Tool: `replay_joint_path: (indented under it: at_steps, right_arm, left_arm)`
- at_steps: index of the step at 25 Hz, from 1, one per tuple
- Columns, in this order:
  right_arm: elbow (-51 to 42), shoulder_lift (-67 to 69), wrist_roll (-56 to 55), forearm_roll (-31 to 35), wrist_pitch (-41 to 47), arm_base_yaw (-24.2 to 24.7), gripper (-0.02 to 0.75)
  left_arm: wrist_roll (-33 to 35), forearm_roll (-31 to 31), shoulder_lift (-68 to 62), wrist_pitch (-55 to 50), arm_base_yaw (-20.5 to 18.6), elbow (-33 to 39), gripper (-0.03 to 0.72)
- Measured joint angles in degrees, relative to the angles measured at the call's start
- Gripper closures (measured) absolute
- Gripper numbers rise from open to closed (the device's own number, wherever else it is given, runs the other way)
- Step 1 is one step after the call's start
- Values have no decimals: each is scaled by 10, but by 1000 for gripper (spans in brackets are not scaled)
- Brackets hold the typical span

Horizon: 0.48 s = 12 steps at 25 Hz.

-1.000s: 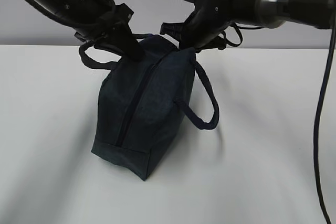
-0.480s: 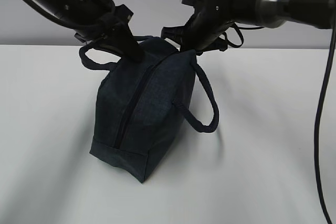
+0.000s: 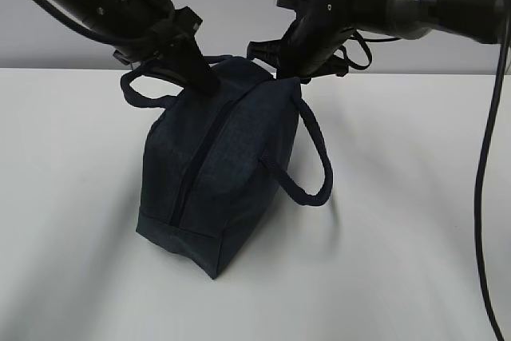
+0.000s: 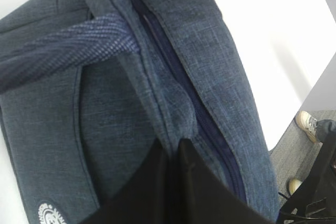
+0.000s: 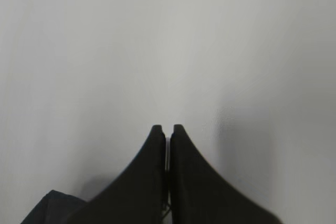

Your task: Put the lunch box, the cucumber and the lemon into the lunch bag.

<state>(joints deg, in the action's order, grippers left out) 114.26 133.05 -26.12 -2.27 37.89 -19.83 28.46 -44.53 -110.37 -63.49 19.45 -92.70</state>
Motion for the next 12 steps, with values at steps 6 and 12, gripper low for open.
replay_joint_path:
  at_steps: [6,12]
  right_arm:
    - [9,0,0,-10,15,0,736]
    - [9,0,2,-26,18,2,624]
  left_arm:
    - [0,0,0,0,0,0,694]
    - [1,0,1,-3,0,0,694]
